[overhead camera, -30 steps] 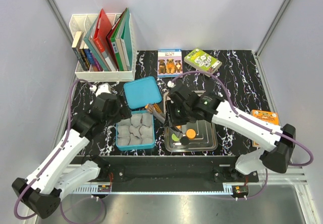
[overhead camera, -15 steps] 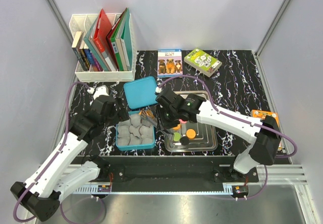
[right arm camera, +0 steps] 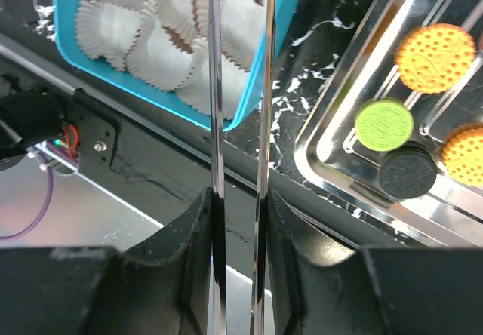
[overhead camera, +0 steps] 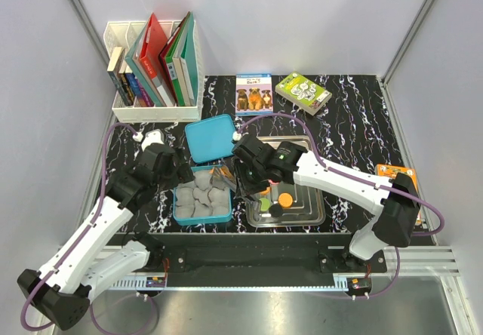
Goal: Pack the cookies
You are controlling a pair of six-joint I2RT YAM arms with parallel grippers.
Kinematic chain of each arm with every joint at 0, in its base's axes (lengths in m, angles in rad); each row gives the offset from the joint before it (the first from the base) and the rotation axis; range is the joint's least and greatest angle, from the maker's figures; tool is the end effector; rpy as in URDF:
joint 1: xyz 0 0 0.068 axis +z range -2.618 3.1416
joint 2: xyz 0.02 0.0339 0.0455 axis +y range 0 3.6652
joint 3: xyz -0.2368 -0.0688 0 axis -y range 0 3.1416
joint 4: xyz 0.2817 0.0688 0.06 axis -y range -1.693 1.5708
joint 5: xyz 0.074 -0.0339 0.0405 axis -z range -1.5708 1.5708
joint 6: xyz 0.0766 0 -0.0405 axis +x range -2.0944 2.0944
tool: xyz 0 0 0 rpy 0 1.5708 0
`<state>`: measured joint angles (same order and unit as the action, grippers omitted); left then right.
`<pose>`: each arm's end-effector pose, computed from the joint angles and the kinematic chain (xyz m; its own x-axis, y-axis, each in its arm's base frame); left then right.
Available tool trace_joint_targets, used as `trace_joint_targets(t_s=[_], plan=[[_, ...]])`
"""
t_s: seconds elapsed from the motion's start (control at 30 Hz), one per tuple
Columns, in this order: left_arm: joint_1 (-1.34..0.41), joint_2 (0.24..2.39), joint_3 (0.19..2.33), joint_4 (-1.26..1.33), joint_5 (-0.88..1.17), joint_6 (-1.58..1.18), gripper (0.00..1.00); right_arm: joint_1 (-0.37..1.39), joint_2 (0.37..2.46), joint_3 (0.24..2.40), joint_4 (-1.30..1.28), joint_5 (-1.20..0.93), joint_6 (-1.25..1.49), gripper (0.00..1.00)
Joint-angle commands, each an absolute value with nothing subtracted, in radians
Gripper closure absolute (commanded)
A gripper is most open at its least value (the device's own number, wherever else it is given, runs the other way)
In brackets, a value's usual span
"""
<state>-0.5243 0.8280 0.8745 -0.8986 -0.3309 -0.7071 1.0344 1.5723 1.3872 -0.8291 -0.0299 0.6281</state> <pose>0.2158 -0.0960 0.2507 -0.6826 -0.3150 -0.6594 -0.2041 0.9486 -0.2418 0.1962 0.3345 0.2296 -0.8607 -0.2983 -0.4126 -0.4468 0.8312 0.3310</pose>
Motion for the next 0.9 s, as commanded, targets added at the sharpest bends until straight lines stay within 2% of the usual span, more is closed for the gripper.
trace_joint_targets(t_s=[0.0,0.33,0.5,0.87], plan=[[-0.52,0.83,0.873,-0.874,-0.327,-0.713,0.01,1.045,1.554,1.405,-0.836,0.023,0.621,0.61],[-0.52,0.833,0.868,-0.864,-0.313,-0.719,0.01,1.046,1.526,1.396,-0.842,0.026,0.624,0.51],[-0.52,0.835,0.864,-0.861,-0.31,-0.723,0.01,1.046,1.487,1.387,-0.828,0.055,0.637,0.59],[-0.52,0.847,0.856,-0.839,-0.285,-0.729,0.01,1.023,1.309,1.352,-0.942,0.262,0.684,0.58]])
